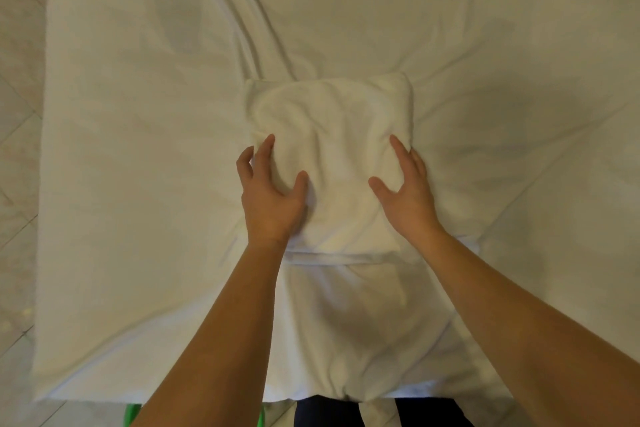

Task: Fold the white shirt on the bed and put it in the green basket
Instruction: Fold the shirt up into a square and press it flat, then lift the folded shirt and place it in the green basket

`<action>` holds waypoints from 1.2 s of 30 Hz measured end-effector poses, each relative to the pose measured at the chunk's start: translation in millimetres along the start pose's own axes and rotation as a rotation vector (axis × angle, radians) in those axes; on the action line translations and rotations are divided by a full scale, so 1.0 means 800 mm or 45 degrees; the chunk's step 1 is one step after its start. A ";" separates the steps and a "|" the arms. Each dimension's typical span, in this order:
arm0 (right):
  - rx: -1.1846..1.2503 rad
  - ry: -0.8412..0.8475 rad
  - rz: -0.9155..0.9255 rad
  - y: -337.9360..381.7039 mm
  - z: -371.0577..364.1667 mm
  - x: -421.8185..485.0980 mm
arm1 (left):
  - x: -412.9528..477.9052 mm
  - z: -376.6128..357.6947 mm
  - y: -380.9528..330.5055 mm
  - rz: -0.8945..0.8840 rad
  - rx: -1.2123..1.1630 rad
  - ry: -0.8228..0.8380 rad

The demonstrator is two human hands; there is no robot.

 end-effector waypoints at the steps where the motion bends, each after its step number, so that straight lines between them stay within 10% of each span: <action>1: 0.009 -0.002 0.000 0.000 0.001 0.000 | -0.002 0.002 -0.004 -0.023 -0.018 -0.013; 23: 0.012 0.052 0.095 0.034 0.038 -0.044 | -0.059 0.018 -0.046 -0.125 0.160 0.072; 36: -0.258 0.562 0.197 0.039 0.099 -0.190 | -0.264 0.088 -0.055 0.138 0.181 0.015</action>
Point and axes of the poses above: each hand's wrist, its own x-axis towards the middle knuckle, its own z-axis out of the back of the hand, y = z × x, the point moved 6 cm from there along x, towards the middle knuckle, and after that the axes turned 2 degrees about -x, right-handed, at the moved point
